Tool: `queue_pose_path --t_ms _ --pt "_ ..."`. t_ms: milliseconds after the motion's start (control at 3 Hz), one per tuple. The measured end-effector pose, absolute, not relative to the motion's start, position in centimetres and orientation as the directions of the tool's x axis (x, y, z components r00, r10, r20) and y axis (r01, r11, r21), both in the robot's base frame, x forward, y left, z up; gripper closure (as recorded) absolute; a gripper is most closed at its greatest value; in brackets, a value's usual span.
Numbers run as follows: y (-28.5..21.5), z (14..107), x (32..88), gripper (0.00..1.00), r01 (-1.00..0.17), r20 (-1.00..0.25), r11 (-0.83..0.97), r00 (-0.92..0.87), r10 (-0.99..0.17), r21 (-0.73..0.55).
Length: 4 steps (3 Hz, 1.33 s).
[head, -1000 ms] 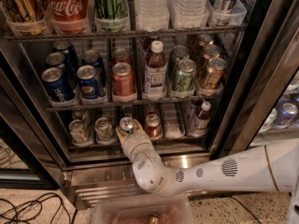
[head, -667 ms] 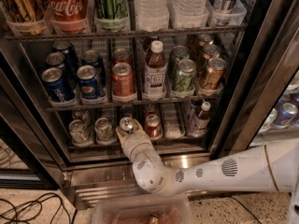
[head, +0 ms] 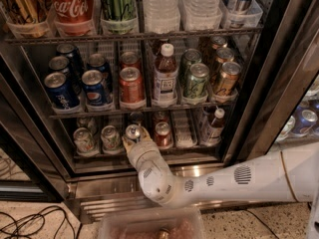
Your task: Pick redbull can from bottom shelf of fridge
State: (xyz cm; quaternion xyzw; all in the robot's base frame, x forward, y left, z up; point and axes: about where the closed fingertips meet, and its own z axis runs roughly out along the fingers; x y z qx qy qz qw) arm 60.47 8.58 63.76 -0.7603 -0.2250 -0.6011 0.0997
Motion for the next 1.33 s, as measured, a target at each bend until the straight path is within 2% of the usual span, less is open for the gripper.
queue_pose_path --t_ms 1333 --pt "8.12 64.05 60.81 1.0 0.437 0.96 -0.894 0.198 0.197 0.094"
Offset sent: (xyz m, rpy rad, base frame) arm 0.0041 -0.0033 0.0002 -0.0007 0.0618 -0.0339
